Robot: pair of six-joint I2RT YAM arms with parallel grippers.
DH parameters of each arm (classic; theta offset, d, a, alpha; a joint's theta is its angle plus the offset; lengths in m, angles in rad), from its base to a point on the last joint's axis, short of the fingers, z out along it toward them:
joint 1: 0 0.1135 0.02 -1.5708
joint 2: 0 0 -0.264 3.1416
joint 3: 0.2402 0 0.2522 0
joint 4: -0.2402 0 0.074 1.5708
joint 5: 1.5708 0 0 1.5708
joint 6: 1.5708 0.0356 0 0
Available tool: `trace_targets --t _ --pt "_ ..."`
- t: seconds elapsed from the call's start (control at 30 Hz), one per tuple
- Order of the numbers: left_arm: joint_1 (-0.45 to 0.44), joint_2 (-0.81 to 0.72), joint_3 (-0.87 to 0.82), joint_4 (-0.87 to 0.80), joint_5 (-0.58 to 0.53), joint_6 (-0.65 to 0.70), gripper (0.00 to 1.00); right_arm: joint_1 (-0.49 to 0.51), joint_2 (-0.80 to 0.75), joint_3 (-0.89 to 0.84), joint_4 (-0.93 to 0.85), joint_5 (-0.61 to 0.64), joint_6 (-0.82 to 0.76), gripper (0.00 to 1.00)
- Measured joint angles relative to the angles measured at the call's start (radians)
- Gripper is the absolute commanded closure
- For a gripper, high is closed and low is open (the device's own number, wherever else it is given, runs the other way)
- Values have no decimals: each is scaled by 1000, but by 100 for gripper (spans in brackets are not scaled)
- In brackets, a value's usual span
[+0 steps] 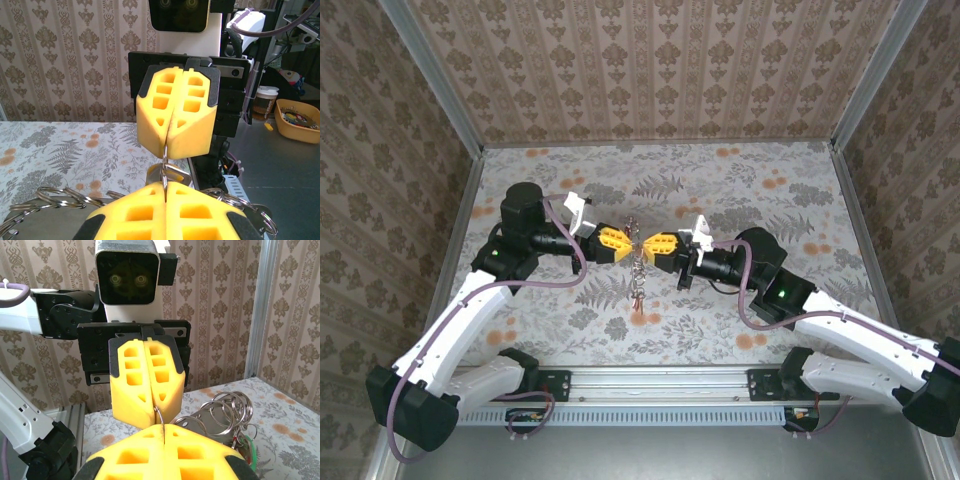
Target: Put the keys on the keyring
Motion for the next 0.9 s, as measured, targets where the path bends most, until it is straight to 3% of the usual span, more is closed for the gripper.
trace_targets --t 0.9 --pt "-1 0 -1 1 6 -7 100 22 -25 5 -4 47 -50 100"
